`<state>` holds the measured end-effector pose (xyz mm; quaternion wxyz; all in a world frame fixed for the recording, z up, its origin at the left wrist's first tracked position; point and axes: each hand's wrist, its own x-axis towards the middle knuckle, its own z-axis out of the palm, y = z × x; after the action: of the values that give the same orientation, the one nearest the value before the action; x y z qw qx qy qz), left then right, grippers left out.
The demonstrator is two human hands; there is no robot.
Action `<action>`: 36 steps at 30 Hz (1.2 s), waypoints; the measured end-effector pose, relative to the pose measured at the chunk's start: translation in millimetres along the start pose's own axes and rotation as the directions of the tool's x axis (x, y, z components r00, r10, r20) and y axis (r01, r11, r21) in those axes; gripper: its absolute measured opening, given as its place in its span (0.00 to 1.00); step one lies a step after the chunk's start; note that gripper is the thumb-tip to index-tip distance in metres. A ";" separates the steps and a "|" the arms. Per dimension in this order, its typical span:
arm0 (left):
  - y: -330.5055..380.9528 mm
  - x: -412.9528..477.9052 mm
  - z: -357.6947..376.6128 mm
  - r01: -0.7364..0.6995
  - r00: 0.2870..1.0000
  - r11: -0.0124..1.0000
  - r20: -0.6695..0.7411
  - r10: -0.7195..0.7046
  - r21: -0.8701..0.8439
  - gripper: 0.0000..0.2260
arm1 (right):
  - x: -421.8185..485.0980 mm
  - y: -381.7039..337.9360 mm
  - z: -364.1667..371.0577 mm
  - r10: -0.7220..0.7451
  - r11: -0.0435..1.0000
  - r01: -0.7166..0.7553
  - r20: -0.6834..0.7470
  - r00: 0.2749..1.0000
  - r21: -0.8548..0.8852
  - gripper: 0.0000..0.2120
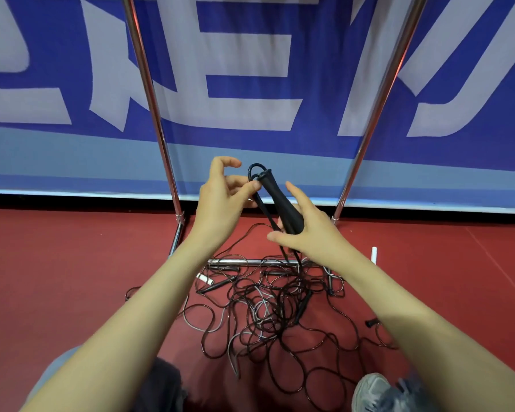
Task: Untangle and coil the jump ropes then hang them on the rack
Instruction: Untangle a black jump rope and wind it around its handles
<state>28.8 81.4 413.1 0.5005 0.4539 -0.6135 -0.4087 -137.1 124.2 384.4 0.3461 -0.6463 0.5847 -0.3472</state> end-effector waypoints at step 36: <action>1.1 4.2 -7.1 0.163 0.986 0.973 0.011 -0.164 -0.162 0.20 | 0.9 15.0 -7.9 0.132 0.991 -0.129 0.169 0.977 -0.027 0.39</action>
<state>35.3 77.3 416.4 0.5012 0.4609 -0.5381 -0.4968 -151.5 121.8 375.8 0.4116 -0.6366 0.5969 -0.2627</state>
